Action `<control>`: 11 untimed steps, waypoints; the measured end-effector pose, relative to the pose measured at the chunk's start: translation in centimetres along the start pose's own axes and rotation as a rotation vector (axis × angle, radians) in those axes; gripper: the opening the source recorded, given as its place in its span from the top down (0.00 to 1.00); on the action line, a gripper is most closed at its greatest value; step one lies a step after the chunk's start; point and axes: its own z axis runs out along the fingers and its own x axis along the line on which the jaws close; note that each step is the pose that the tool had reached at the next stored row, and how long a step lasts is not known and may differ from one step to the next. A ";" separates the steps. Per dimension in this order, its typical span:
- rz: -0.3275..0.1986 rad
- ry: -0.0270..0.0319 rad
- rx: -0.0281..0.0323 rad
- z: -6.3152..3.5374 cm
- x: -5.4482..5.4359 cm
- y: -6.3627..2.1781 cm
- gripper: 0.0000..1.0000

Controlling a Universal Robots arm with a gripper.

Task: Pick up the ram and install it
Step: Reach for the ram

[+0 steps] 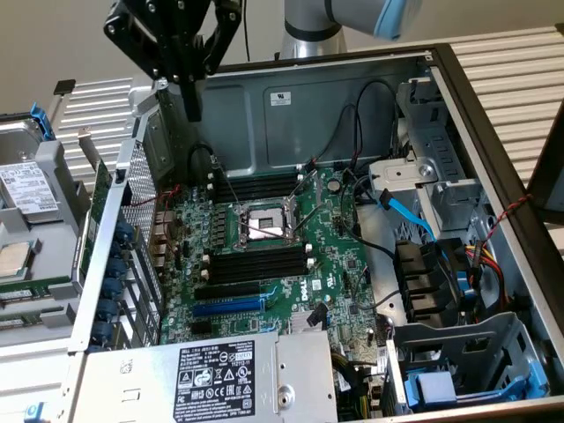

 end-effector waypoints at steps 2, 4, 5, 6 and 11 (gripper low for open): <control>0.000 0.0000 -0.0001 -0.02 0.9 -0.17 0.89; 0.000 0.0000 0.0000 -0.05 1.8 -0.34 0.89; 0.000 0.0000 0.0000 -0.06 2.3 -0.42 0.89; 0.000 -0.0001 -0.0001 -0.07 2.7 -0.49 0.89; 0.000 0.0003 -0.0001 -0.11 5.0 -0.81 0.89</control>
